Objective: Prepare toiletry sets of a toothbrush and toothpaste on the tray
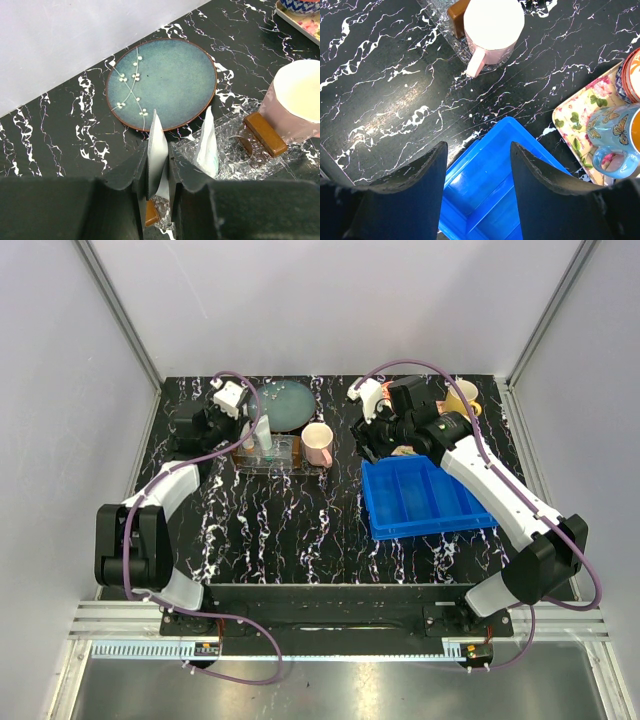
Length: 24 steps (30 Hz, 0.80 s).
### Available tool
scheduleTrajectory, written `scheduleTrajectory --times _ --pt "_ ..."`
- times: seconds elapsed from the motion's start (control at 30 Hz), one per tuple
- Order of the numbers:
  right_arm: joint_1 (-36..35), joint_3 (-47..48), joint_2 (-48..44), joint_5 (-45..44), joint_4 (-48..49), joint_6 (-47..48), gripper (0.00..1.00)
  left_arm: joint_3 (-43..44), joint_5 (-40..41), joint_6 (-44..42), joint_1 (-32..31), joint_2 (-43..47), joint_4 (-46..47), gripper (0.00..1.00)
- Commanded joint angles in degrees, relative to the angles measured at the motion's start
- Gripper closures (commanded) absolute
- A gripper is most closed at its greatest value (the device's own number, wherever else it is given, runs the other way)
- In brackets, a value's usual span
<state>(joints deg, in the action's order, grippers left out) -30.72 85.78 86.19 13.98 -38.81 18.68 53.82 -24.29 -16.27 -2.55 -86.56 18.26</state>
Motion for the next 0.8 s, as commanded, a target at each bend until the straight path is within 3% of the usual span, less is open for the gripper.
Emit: scheduleTrajectory --times 0.0,0.77 --pt "0.31 -0.17 -2.17 -0.62 1.72 0.13 0.41 -0.03 -2.51 0.28 0.35 -0.27 6.44 1.00" --pt "0.31 -0.17 -1.73 -0.88 1.63 0.31 0.42 -0.91 -2.43 -0.60 0.44 -1.68 7.84 1.00"
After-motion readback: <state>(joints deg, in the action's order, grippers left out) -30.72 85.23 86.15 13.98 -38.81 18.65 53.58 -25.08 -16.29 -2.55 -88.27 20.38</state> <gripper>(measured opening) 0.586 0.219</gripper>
